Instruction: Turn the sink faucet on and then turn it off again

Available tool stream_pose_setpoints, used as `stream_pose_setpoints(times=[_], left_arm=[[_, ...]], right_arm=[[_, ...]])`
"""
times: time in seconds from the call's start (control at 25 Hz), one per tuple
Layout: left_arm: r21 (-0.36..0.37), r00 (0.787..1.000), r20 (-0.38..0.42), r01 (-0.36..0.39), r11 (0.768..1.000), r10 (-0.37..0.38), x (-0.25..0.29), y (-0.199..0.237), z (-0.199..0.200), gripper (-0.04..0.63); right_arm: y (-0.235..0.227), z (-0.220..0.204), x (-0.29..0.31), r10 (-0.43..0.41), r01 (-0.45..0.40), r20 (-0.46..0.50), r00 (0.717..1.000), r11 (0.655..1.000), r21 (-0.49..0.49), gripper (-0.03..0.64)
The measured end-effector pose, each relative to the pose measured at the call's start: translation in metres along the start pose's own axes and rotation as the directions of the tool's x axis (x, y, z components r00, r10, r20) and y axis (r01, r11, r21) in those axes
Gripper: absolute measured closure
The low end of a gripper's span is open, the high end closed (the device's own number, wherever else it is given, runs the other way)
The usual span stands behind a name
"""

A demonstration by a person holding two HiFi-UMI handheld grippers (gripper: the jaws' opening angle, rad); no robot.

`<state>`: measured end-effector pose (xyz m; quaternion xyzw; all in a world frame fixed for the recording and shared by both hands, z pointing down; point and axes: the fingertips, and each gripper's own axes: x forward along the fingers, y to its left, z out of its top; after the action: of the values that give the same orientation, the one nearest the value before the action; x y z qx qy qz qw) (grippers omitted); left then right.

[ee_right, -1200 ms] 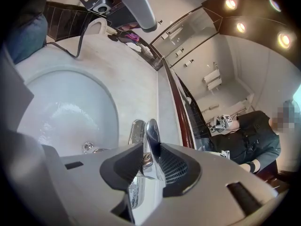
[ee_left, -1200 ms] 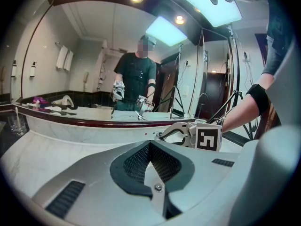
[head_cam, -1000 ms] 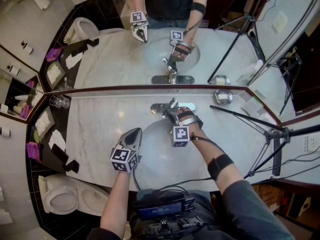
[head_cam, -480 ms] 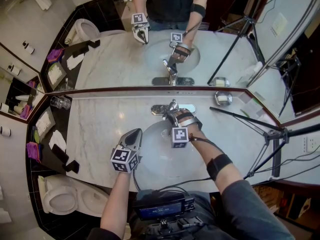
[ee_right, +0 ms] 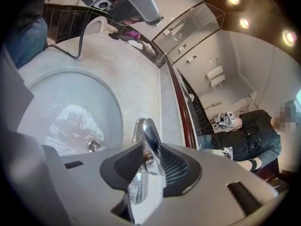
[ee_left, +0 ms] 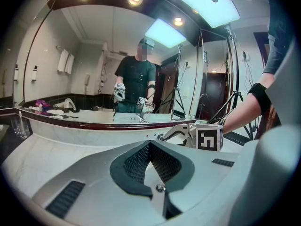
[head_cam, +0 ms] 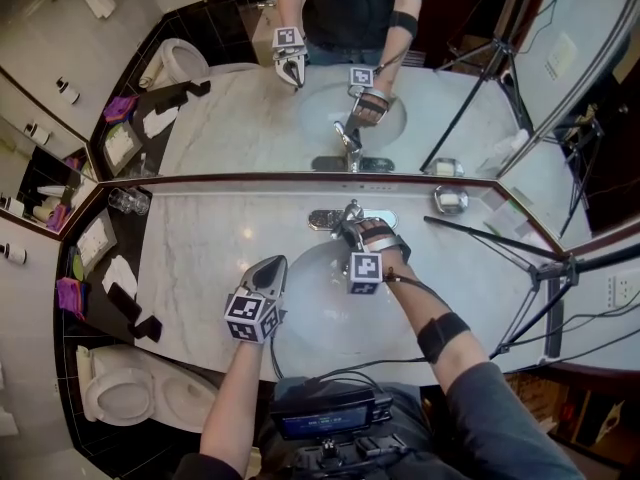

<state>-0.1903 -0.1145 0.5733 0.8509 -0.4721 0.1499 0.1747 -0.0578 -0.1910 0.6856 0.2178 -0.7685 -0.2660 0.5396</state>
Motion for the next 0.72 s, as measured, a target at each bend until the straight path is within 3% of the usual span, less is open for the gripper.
stream_pose_setpoints(times=[0.24,0.48,0.6,0.72], left_arm=[[-0.015,1.0,0.013,0.003,1.0,-0.003,-0.003,-0.002,0.002,0.595],[-0.016,1.0,0.025,0.016,1.0,-0.015,-0.005,-0.008,0.005,0.595],[-0.015,0.999,0.034,0.019,1.0,-0.019,-0.007,-0.01,0.008,0.595],[-0.015,0.999,0.041,0.023,1.0,-0.022,-0.008,-0.013,0.01,0.595]], right_arm=[[-0.021,-0.008,-0.033,-0.071,0.069,0.007,0.997,0.985,0.159,0.495],[-0.034,-0.02,-0.075,-0.115,0.091,0.035,0.993,0.912,0.401,0.592],[-0.035,-0.033,-0.093,-0.137,0.097,0.039,0.99,0.846,0.524,0.598],[-0.035,-0.05,-0.114,-0.164,0.09,0.045,0.985,0.725,0.683,0.598]])
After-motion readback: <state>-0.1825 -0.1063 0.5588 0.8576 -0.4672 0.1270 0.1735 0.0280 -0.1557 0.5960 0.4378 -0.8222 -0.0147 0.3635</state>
